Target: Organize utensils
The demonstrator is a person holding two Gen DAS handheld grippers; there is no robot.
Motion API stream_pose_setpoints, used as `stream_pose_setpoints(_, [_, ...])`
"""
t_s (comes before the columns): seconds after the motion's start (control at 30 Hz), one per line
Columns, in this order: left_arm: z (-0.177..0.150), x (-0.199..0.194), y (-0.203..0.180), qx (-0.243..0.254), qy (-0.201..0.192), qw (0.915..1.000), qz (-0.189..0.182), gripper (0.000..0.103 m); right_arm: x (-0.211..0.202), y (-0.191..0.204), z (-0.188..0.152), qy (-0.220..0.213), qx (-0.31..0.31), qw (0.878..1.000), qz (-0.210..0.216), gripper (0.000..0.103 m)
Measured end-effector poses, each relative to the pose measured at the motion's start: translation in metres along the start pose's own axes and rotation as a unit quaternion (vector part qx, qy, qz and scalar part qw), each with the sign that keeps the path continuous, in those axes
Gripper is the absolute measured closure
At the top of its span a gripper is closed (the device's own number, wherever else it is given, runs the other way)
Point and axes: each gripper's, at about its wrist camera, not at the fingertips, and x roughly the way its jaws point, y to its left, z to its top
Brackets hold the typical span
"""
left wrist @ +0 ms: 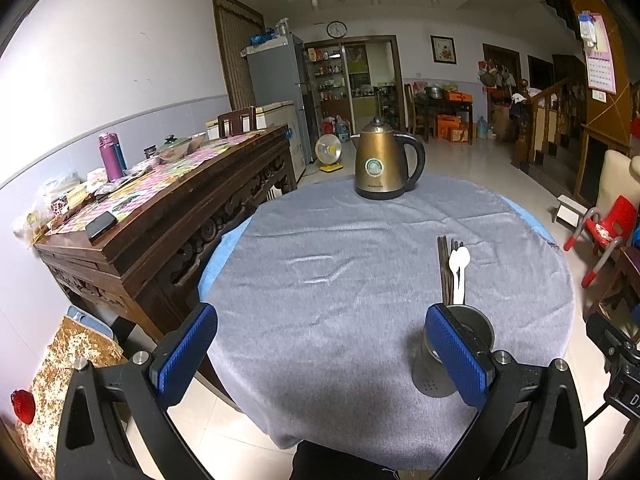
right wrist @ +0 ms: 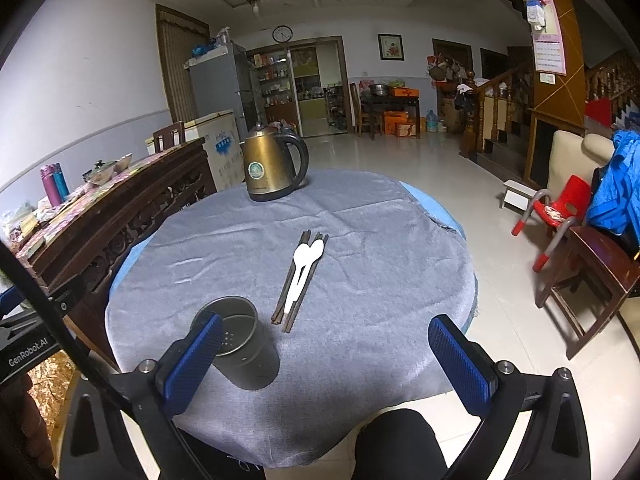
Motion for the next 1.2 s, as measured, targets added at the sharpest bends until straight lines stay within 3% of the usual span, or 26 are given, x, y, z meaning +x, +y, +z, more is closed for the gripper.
stream_pose_setpoints(0.17, [0.002,0.008,-0.008,0.017,0.018,0.9997,0.001,0.000,0.006,-0.007,-0.001,-0.025,-0.009,1.000,-0.008,0.000])
stream_pose_setpoints(0.37, [0.008,0.025,-0.009,0.009,0.022,0.9997,-0.006,0.000,0.019,-0.014,0.003,0.008,-0.003,1.000,-0.019,0.000])
stream_pose_setpoints(0.5, [0.017,0.051,-0.010,0.000,0.040,0.9984,-0.039,0.000,0.037,-0.017,0.007,0.037,-0.004,0.999,-0.021,0.000])
stream_pose_setpoints(0.67, [0.038,0.114,-0.014,0.011,0.093,0.9914,-0.091,0.000,0.085,-0.035,0.019,0.078,0.021,0.996,0.044,0.000])
stream_pose_setpoints(0.77, [0.048,0.155,-0.020,0.011,0.116,0.9861,-0.118,0.000,0.132,-0.052,0.030,0.117,0.064,0.985,0.105,0.001])
stream_pose_setpoints(0.97, [0.061,0.217,-0.040,-0.008,0.160,0.9666,-0.200,0.004,0.230,-0.054,0.054,0.162,0.097,0.967,0.168,0.025])
stream_pose_setpoints(1.03, [0.066,0.229,-0.049,-0.002,0.164,0.9619,-0.219,0.019,0.259,-0.055,0.059,0.176,0.109,0.962,0.177,0.036])
stream_pose_setpoints(1.2, [0.077,0.265,-0.077,0.025,0.180,0.9466,-0.266,0.032,0.332,-0.059,0.067,0.209,0.136,0.956,0.154,0.055])
